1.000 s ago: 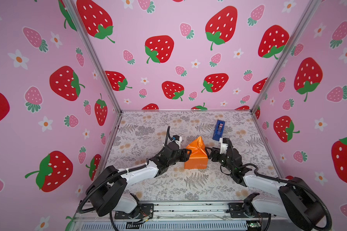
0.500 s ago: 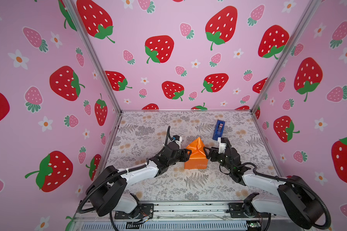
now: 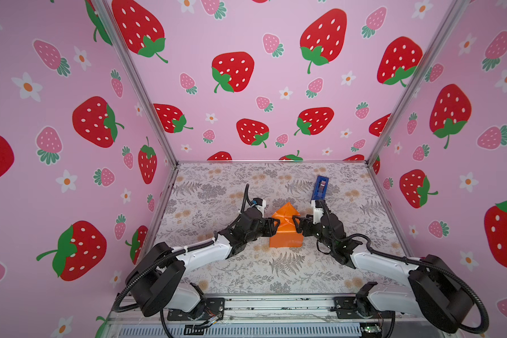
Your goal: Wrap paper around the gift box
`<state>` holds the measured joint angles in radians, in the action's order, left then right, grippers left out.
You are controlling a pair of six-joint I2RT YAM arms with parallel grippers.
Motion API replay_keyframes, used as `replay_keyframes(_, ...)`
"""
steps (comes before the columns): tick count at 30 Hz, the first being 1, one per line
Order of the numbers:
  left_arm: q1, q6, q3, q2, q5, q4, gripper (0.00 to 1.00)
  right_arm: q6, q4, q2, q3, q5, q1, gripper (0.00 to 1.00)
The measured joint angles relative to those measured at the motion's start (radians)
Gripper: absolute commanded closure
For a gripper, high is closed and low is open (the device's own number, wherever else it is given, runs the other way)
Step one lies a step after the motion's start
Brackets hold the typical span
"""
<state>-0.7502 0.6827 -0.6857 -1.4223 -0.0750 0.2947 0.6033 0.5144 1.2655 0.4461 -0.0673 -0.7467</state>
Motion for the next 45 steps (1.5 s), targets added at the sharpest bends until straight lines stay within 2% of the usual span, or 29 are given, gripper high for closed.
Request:
replay_keyframes(23, 0.004, -0.001, -0.026, -0.014, -0.005, -0.032, 0.49, -0.046, -0.019, 0.035, 0.043, 0.013, -0.033, 0.18)
replay_keyframes(35, 0.008, -0.003, -0.044, -0.027, -0.002, -0.043, 0.48, -0.094, -0.146, 0.051, 0.121, -0.096, -0.070, 0.11)
replay_keyframes(45, 0.008, -0.005, -0.045, -0.024, -0.008, -0.053, 0.48, -0.138, -0.185, 0.018, 0.119, -0.099, -0.089, 0.09)
